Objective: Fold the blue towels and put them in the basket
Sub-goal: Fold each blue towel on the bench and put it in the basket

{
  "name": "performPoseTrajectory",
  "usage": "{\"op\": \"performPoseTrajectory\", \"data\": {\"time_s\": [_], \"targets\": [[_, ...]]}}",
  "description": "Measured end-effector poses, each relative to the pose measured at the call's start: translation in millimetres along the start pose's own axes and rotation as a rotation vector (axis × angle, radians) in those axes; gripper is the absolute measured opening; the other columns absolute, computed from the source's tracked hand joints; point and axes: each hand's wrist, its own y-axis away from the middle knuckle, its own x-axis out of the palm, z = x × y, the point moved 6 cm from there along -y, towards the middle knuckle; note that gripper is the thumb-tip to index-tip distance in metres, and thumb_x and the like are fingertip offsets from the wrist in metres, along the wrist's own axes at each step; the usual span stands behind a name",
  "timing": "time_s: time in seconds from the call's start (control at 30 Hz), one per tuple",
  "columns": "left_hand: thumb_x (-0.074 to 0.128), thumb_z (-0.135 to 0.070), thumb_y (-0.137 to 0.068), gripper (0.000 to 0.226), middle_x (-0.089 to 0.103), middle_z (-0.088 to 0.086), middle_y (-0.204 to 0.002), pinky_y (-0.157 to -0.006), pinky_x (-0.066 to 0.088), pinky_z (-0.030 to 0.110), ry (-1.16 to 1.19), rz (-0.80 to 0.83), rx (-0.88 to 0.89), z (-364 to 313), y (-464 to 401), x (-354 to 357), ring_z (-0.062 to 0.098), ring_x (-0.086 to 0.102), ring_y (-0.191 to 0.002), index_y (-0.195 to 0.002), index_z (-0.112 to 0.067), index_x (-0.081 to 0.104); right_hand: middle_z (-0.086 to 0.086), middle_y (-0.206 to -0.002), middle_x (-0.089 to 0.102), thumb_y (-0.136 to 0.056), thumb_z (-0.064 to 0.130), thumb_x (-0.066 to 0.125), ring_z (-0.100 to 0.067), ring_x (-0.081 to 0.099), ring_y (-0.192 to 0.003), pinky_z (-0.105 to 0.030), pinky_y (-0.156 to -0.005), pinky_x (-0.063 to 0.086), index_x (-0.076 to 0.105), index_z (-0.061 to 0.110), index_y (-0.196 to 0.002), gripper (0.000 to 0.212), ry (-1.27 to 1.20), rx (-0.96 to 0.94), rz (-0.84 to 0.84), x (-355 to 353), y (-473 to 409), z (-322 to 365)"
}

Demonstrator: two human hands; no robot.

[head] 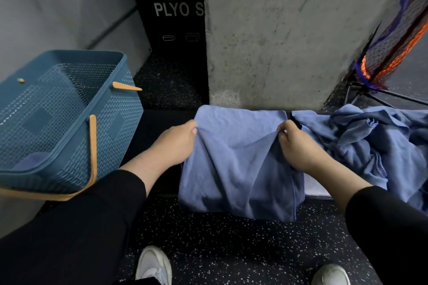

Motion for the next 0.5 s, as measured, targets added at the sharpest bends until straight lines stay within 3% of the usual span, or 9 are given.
{"op": "performPoseTrajectory", "data": {"time_s": [0.07,0.17,0.27,0.37,0.5], "targets": [[0.027,-0.033,-0.107,0.030,0.058,0.006,-0.083,-0.057,0.035,0.035,-0.035,-0.047,-0.057,1,-13,-4,0.024,0.055,-0.073,-0.083,-0.020,0.039,-0.010,-0.083,0.062,-0.104,0.022,0.032,-0.015,0.054,-0.063,-0.034,-0.059,0.037,0.047,0.014,-0.112,0.019,0.010,0.021,-0.049,-4,-11,-3],[0.025,-0.031,-0.107,0.027,0.055,0.005,-0.085,-0.064,0.040,0.037,-0.070,-0.120,-0.150,4,-28,-9,0.022,0.051,-0.074,-0.087,-0.020,0.040,-0.009,-0.077,0.059,-0.104,0.022,0.033,-0.017,0.052,-0.058,-0.033,-0.059,0.037,0.048,0.014,-0.114,0.019,0.051,0.032,-0.096,-7,-24,-5],[0.029,-0.027,-0.107,0.020,0.054,0.002,-0.083,-0.068,0.040,0.040,-0.078,-0.224,-0.060,-7,-38,-9,0.028,0.051,-0.076,-0.095,-0.019,0.042,-0.007,-0.071,0.058,-0.103,0.020,0.034,-0.027,0.054,-0.064,-0.035,-0.060,0.037,0.046,0.015,-0.105,0.014,0.071,-0.032,-0.155,-8,-28,-1],[0.033,-0.024,-0.107,0.021,0.052,0.004,-0.085,-0.071,0.030,0.037,-0.109,-0.158,0.070,-18,-46,10,0.034,0.053,-0.083,-0.088,-0.020,0.039,-0.013,-0.082,0.067,-0.103,0.019,0.036,-0.031,0.060,-0.078,-0.041,-0.070,0.047,0.050,0.013,-0.105,0.015,0.113,-0.111,-0.133,0,-32,1],[0.032,-0.028,-0.107,0.023,0.054,0.004,-0.081,-0.069,0.032,0.037,-0.144,-0.135,0.043,-11,-47,15,0.032,0.052,-0.078,-0.088,-0.018,0.040,-0.016,-0.082,0.068,-0.102,0.018,0.038,-0.033,0.063,-0.078,-0.043,-0.071,0.049,0.052,0.011,-0.105,0.016,0.142,-0.106,-0.122,2,-35,1]]}}
